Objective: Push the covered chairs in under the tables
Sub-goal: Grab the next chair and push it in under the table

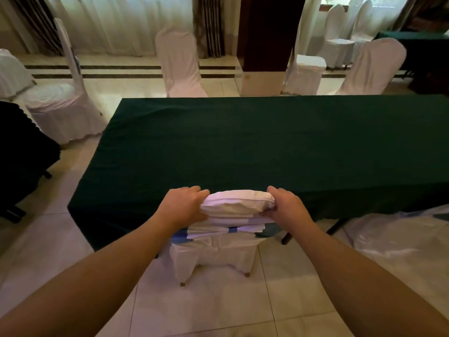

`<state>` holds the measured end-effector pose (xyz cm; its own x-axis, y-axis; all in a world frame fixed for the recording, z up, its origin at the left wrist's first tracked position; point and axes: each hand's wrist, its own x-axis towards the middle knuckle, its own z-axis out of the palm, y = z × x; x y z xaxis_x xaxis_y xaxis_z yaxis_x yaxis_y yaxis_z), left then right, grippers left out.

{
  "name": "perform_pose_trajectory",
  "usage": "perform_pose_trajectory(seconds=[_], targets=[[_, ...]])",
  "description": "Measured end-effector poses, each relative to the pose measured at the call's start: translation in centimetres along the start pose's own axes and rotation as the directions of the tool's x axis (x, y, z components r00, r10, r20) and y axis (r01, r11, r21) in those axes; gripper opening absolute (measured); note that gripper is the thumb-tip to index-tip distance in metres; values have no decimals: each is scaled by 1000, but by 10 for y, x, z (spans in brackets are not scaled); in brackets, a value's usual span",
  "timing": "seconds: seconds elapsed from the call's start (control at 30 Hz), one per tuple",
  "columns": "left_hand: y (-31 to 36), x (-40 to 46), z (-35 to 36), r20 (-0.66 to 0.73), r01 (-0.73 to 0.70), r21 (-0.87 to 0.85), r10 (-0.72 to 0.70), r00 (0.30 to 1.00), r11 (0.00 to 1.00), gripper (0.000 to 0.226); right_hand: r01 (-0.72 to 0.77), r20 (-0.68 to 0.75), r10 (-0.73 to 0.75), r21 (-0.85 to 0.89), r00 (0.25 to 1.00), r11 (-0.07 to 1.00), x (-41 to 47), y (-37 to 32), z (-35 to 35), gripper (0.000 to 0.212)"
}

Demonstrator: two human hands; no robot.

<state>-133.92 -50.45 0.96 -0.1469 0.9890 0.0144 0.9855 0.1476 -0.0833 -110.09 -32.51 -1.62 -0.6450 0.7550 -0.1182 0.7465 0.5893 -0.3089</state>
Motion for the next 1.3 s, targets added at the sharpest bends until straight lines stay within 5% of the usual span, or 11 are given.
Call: perform_pose_trajectory(seconds=[1.07, 1.17, 1.3], targets=[[-23, -8, 48, -60, 261, -191, -277, 959, 946, 44, 192, 7, -192, -57, 981, 980, 23, -17, 13, 44], [-18, -11, 51, -16, 361, -272, -379, 925, 892, 58, 179, 21, -179, -3, 984, 984, 21, -21, 8, 65], [-9, -18, 53, 3, 489, -297, -511, 859, 820, 114, 246, 65, -247, 21, 967, 969, 19, -30, 2, 101]])
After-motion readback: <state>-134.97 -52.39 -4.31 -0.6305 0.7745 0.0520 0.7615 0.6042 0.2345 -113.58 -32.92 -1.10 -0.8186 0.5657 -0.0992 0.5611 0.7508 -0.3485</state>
